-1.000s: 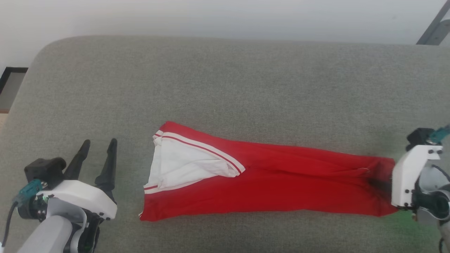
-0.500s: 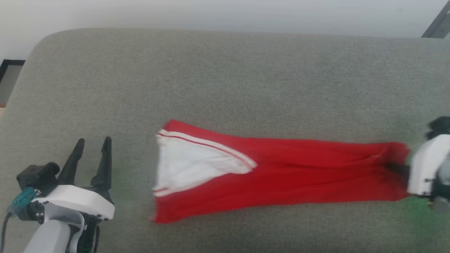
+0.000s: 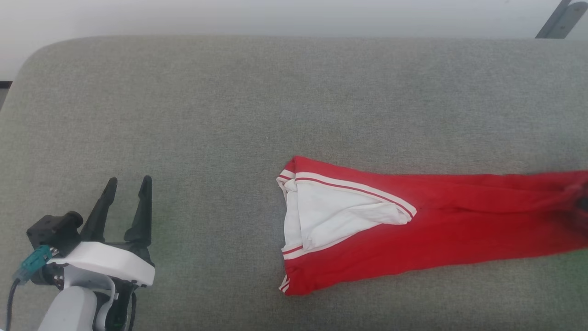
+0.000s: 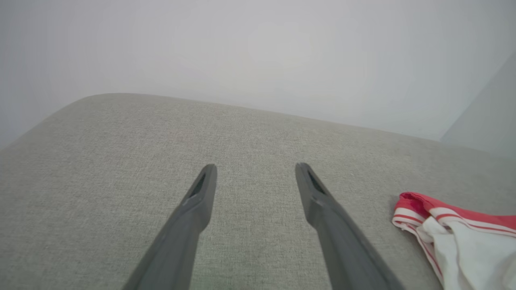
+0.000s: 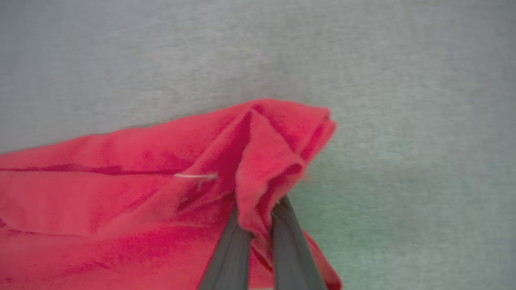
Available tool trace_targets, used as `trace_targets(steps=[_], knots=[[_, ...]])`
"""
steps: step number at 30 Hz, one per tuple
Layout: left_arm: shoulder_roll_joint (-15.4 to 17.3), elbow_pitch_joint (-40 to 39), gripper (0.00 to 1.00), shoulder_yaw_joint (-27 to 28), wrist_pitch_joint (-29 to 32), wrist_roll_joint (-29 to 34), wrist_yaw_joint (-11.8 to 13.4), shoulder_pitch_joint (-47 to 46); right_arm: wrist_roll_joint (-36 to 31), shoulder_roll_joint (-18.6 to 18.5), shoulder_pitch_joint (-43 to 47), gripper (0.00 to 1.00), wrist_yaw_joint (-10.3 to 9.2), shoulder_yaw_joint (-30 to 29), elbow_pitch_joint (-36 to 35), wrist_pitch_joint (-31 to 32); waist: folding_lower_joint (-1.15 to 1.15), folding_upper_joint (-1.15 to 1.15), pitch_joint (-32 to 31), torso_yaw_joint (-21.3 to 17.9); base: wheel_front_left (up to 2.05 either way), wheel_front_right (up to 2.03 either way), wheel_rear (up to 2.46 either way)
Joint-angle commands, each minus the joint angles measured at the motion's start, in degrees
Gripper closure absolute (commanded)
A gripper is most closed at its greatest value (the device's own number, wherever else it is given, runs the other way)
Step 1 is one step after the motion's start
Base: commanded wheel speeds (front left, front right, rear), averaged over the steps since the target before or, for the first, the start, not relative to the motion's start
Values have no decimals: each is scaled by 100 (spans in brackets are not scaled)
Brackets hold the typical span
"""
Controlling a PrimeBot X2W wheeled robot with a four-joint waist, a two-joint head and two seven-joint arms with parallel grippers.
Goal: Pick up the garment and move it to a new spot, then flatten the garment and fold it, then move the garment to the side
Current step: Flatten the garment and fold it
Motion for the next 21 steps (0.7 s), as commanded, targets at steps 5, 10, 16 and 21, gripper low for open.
trace_targets(steps=[5, 10, 16, 21], knots=[[-78, 36, 0, 113, -24, 89, -78, 15, 764, 122, 218, 100, 2, 283, -1037, 326, 0, 0, -65, -30, 0, 0, 0], [-140, 76, 0, 153, -24, 155, -112, 66, 1260, 188, 457, 100, 2, 661, -2240, 517, 0, 0, -138, -4, 0, 0, 0], [-219, 161, 0, 34, -24, 182, -148, -6, 1241, 530, 426, 100, 2, 1329, -2977, 519, 0, 0, -257, 173, 0, 0, 0], [-271, 251, 0, -145, -24, 163, -162, -132, 1093, 925, 196, 100, 2, 1896, -2912, 435, 0, 0, -319, 402, 0, 0, 0]])
